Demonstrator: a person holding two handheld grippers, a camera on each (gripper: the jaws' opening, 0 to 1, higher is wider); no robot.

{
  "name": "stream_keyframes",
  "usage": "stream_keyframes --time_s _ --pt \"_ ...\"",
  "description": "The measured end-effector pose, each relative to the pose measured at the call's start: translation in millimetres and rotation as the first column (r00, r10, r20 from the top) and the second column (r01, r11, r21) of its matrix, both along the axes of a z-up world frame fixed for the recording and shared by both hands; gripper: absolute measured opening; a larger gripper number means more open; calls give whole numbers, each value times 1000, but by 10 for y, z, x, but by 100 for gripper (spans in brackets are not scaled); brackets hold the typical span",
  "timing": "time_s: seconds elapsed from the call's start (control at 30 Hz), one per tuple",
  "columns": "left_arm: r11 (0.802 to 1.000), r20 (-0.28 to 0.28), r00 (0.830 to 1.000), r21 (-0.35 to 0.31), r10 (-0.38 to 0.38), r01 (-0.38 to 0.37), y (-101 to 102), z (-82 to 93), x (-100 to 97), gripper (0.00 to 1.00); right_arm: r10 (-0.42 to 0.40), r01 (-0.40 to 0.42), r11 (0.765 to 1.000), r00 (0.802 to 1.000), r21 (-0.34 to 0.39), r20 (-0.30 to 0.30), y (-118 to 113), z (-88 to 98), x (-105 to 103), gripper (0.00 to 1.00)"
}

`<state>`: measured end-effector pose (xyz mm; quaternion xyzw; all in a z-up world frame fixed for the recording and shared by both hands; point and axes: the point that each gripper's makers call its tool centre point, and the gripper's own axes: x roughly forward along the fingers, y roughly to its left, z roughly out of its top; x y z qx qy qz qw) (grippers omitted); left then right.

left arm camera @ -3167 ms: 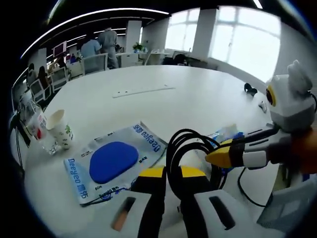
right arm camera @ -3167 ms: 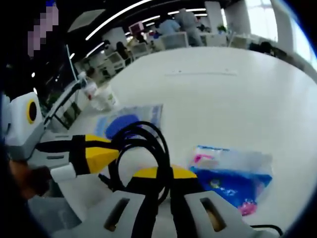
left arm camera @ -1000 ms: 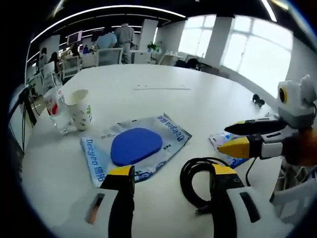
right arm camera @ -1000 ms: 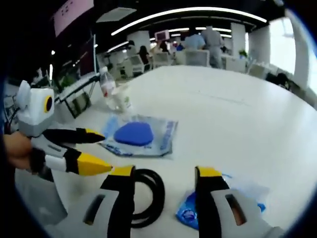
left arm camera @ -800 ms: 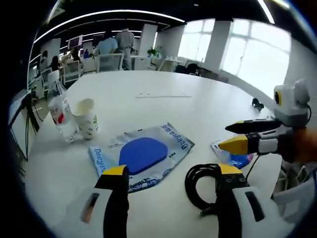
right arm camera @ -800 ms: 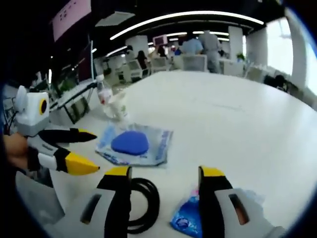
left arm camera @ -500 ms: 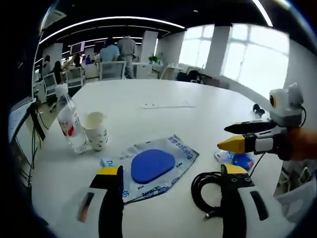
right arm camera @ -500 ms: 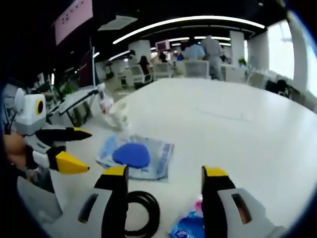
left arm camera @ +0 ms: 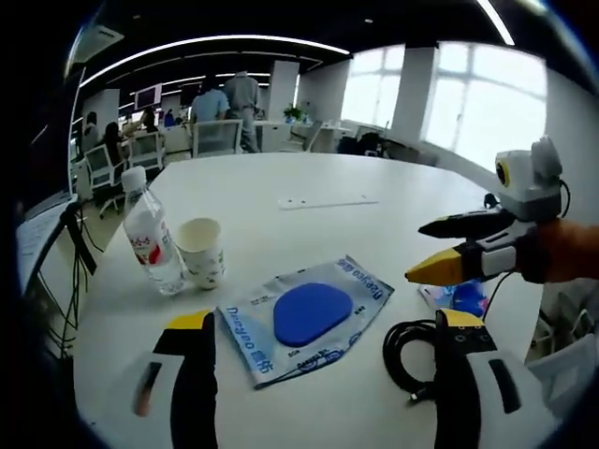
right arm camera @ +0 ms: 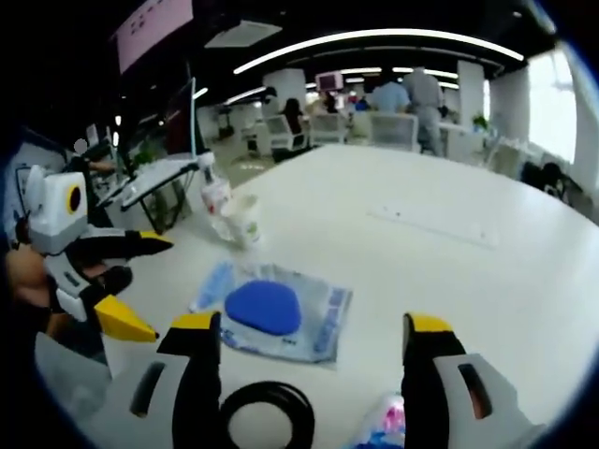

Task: Arrange the tabletop items into an orderly group along one side of the table until the central work area is clear of visible clutter.

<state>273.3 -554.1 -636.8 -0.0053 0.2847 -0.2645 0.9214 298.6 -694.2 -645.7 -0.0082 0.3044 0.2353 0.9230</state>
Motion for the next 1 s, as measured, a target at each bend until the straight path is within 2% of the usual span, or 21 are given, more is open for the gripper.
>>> stream_keyframes --time_s 0.33,0.43,0.67,1.0 --pt "999 -29 998 15 51 -50 249 -96 75 100 23 -24 1000 998 -18 -61 62 -153 120 89" --pt "998 -39 997 30 62 -61 299 -158 110 100 20 -22 1000 997 -19 -79 79 -201 175 96" --pt "994 -73 993 63 90 -85 401 -309 179 100 34 -36 999 992 -17 -125 139 -311 267 97" --pt "990 -88 988 73 123 -117 517 -388 263 100 35 -39 999 985 -23 -172 171 -446 376 100"
